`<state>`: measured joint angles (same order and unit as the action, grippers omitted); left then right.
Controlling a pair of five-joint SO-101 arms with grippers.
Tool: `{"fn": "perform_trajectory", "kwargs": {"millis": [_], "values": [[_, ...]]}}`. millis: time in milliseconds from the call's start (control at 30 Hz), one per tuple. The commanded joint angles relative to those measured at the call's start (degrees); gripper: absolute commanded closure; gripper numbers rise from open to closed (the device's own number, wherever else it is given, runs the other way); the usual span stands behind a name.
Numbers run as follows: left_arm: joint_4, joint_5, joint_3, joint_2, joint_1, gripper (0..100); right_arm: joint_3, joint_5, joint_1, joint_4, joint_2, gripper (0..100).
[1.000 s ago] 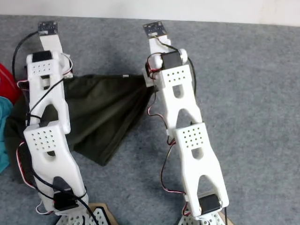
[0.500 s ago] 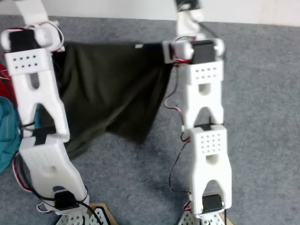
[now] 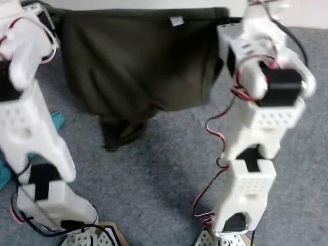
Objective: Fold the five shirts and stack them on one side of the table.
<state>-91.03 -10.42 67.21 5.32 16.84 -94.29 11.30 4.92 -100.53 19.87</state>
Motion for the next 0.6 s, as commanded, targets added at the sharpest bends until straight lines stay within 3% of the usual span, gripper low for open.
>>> {"fn": "perform_trajectory", "kwargs": {"millis": [0, 233, 333, 567], "values": [[-1.58, -0.53, 1.80, -10.33, -2.33, 99, 0.75, 0.97, -3.65, -0.66, -8.75, 99.3], [-9.58, -0.26, 1.63, -16.31, -2.51, 99, 39.96, 5.01, -4.09, -0.48, -33.27, 99.3], [-9.49, -0.18, -1.01, -16.57, 2.51, 99, 53.32, 7.21, -4.53, -0.48, -43.38, 99.3], [-9.49, -0.18, -10.07, -16.75, 7.16, 99, 76.97, 14.15, -13.58, 0.75, -55.96, 99.3]]}}
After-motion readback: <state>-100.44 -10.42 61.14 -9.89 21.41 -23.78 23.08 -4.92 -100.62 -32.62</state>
